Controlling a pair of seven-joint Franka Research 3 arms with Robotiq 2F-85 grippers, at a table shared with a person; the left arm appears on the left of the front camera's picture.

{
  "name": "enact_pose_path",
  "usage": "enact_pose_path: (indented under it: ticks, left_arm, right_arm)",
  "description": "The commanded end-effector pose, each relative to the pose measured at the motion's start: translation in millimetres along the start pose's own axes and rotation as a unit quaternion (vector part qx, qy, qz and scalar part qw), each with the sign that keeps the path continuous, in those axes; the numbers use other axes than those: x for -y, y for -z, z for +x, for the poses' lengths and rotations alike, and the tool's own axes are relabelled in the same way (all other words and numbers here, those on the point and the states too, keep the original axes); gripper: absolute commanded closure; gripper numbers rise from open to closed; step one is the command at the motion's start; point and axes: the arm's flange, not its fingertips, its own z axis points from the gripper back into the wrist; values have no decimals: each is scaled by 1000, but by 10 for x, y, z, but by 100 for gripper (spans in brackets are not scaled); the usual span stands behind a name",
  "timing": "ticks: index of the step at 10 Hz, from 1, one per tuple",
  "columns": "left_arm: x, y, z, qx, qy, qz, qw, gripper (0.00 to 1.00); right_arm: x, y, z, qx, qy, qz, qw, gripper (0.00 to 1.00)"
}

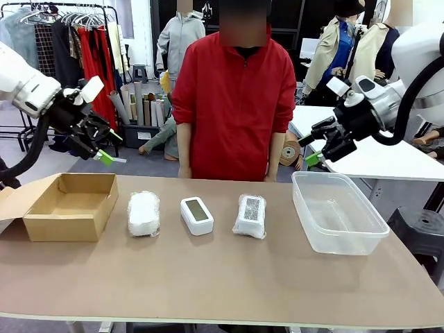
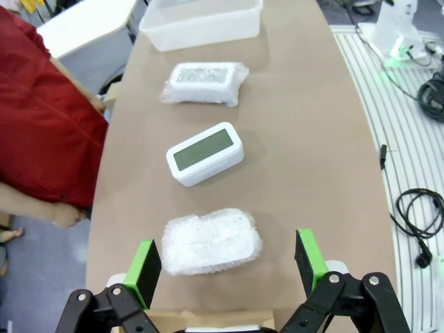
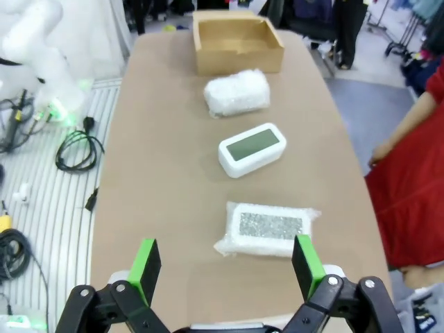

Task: Separate and place wrapped and unwrapped clocks.
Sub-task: Pick up the Digital clock indicated by the person.

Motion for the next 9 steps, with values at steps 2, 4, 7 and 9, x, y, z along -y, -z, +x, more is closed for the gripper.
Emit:
enact_pose_path:
  ticks: [2, 4, 7, 9]
  left_arm:
    - [-126, -106, -154, 35, -12, -2, 999, 0]
    - [-196, -189, -209, 34, -33, -3, 999, 0]
    - [-281, -302, -255, 21, -50, -11, 998, 0]
    - [-314, -349, -284, 16, -56, -9, 998, 0]
  right_arm:
    - [181, -137, -26, 18, 11, -4, 1000, 0]
    - [280, -193, -52, -5, 18, -8, 1000, 0]
    - [382, -309, -39, -17, 17, -13, 1000, 0]
    - [432, -332, -49, -24, 18, -14, 999, 0]
